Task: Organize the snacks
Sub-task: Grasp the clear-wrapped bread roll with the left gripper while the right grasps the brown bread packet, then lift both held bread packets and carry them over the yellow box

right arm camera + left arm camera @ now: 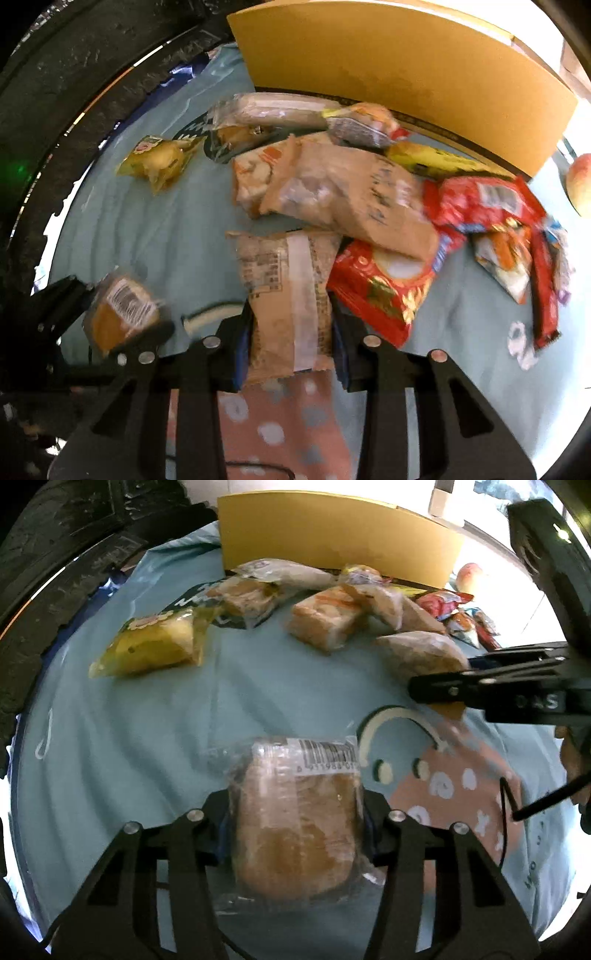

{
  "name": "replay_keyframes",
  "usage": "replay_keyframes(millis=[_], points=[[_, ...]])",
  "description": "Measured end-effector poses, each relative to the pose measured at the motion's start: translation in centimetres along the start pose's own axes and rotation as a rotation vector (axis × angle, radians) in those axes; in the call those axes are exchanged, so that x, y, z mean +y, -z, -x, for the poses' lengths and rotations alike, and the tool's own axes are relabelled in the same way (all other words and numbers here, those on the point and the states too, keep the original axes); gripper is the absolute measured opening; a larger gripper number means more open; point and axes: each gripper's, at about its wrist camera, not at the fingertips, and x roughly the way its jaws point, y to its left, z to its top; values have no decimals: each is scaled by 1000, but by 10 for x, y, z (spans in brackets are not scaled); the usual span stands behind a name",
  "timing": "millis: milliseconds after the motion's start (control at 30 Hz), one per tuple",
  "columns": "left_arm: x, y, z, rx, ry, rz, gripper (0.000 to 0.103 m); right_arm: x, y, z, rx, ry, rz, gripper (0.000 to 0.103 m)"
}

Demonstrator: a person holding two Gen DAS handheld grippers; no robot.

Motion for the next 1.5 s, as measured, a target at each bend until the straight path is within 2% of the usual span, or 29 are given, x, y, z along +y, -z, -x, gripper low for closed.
replay_keyframes(millis=[167,367,533,833,1067,1500], points=[[-11,-4,16,-33,31,-13,53,-5,13,36,-49,-8,-39,36],[-26,-35,42,-102,57,-14,53,-18,14,87,-138,-2,-70,36],[-42,-73,61,-153,49,-22,53,-31,3,141,-239,24,-69,36],[-50,-164,102,-271,17,-10,53,-44,-51,220,-405,110,-20,36],[-51,-218,107,-299,-10,-4,53,-51,-86,236,-449,161,11,36],[-47,-291,73,-311,-42,-18,53,-82,-153,210,-465,226,-57,36]])
